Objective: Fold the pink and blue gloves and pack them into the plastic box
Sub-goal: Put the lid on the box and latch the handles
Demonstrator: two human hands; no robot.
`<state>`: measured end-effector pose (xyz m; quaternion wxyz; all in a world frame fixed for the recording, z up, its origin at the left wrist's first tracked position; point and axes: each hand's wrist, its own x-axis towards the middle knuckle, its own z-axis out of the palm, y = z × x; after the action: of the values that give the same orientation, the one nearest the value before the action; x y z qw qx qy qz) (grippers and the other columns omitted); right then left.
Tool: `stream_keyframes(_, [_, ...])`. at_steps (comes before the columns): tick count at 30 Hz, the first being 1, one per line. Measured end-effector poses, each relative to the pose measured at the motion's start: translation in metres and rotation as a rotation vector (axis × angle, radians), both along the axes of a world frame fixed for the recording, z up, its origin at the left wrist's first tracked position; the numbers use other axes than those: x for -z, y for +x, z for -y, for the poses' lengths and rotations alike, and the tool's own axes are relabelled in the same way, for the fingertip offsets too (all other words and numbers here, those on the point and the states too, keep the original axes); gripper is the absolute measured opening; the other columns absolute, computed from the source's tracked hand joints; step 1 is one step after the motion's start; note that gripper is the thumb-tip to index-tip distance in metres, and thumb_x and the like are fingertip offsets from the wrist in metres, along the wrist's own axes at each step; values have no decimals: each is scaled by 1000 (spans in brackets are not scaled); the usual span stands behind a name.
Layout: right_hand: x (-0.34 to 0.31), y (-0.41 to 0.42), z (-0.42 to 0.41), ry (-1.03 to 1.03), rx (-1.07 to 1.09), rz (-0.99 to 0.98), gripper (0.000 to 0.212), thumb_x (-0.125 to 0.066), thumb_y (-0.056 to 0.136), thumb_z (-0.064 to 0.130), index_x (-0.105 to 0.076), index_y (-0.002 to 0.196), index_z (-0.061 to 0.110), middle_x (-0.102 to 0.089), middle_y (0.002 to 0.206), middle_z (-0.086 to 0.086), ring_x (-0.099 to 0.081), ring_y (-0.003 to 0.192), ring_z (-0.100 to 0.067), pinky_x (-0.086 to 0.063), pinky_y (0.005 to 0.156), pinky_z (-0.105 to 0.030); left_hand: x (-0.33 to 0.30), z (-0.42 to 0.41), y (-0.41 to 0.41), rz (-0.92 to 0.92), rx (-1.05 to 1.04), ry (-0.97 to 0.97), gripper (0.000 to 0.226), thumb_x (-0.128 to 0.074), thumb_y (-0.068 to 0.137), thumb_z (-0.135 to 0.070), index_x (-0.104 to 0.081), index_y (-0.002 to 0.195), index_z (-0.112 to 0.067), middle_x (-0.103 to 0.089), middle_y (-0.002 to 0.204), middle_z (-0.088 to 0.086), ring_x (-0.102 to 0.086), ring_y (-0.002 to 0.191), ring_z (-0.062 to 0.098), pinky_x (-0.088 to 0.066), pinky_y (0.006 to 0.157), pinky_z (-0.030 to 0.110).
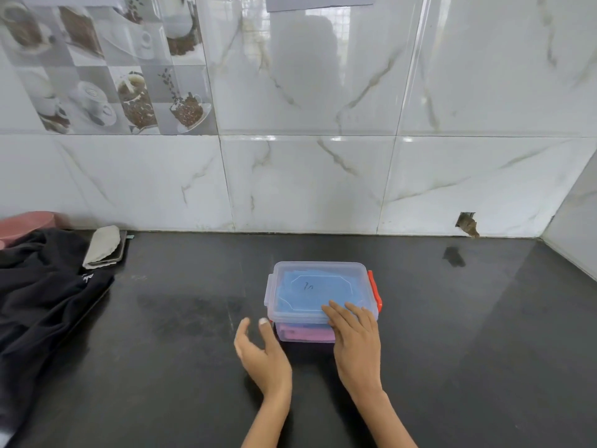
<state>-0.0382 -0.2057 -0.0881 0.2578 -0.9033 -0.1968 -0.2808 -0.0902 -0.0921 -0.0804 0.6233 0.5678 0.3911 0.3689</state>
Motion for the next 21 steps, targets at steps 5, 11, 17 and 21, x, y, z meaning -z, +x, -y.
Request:
stream_keyframes(5, [5, 2, -1, 31, 17, 7, 49, -80, 63, -8, -74, 103, 21, -73, 107, 5, -68, 100, -23, -41, 100, -35, -19, -26, 16, 20, 322, -633, 51, -44, 96, -45, -61, 120, -2, -64, 119, 6, -59, 109, 18, -37, 98, 28])
stream_keyframes(11, [6, 2, -2, 48, 17, 9, 49, -81, 61, -9, -75, 100, 19, -73, 106, 4, -68, 98, -24, -45, 99, -37, -29, -39, 30, 148, 140, -993, 34, -56, 94, -13, -56, 126, -1, -62, 127, 15, -59, 118, 26, -47, 93, 33])
stream_keyframes(17, [8, 2, -4, 78, 26, 28, 47, -80, 61, -10, -75, 99, 18, -74, 105, 2, -68, 97, -26, -32, 99, -32, -24, -39, 37, 234, -41, -730, 31, -67, 84, 0, -66, 114, 1, -68, 112, 17, -66, 94, 23, -53, 81, 28])
stream_keyframes(21, [9, 3, -4, 84, 19, 27, 47, -81, 61, -10, -76, 99, 18, -74, 105, 2, -69, 96, -27, -35, 97, -34, -14, -27, 34, 214, -32, -352, 33, -70, 84, -12, -66, 115, -2, -71, 109, 7, -67, 97, 16, -50, 66, 11])
